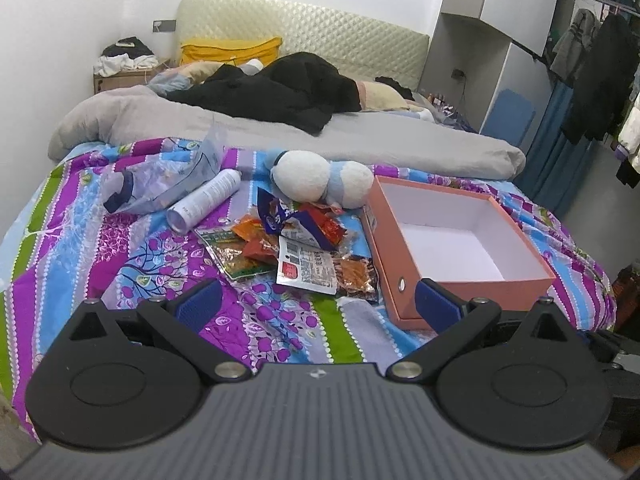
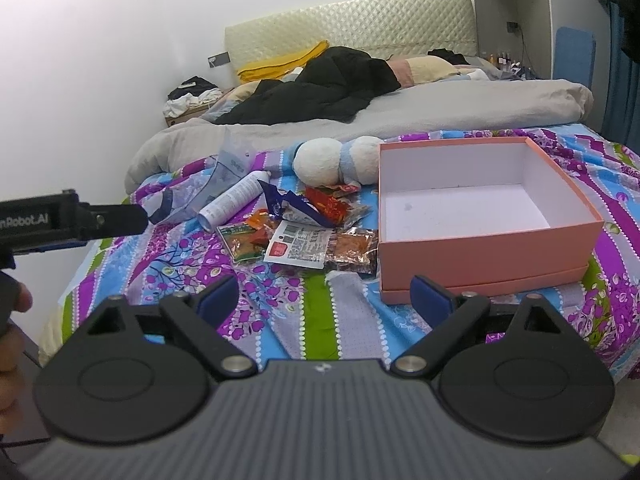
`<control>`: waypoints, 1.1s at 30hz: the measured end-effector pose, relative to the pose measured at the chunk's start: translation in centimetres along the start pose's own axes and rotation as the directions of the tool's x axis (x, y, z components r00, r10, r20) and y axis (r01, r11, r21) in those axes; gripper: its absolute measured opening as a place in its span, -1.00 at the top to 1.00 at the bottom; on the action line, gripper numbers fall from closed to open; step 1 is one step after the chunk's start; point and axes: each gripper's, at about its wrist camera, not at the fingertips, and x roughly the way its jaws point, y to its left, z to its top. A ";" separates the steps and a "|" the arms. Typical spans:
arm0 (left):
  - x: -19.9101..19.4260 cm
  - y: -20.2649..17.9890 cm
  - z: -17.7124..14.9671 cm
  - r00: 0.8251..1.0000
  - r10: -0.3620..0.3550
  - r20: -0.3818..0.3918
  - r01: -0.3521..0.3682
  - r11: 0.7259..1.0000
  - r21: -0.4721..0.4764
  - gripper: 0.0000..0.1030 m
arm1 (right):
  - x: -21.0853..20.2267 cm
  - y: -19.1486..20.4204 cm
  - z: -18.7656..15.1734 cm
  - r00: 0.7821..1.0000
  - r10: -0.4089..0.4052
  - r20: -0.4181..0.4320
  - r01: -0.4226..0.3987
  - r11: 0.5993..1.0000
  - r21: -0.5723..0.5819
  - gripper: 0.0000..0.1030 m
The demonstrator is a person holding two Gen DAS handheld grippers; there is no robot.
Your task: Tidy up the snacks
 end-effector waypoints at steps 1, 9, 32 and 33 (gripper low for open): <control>0.2 0.0 0.0 1.000 0.005 -0.003 -0.005 1.000 0.003 -1.00 | 0.1 0.0 -0.1 1.000 0.000 -0.003 0.000 1.000 -0.001 -0.82; 1.9 0.2 0.0 1.000 0.015 -0.013 -0.015 1.000 0.003 -1.00 | 1.6 -0.3 0.1 1.000 0.008 -0.010 -0.008 0.999 -0.034 -0.82; 16.2 7.6 0.7 0.982 0.025 -0.187 -0.054 0.987 -0.152 -0.82 | 13.1 3.4 1.0 0.990 0.005 -0.142 -0.051 0.948 -0.316 -0.50; 17.2 8.1 0.7 0.979 0.025 -0.200 -0.060 0.984 -0.167 -0.77 | 13.9 3.6 1.0 0.988 0.003 -0.153 -0.053 0.943 -0.328 -0.50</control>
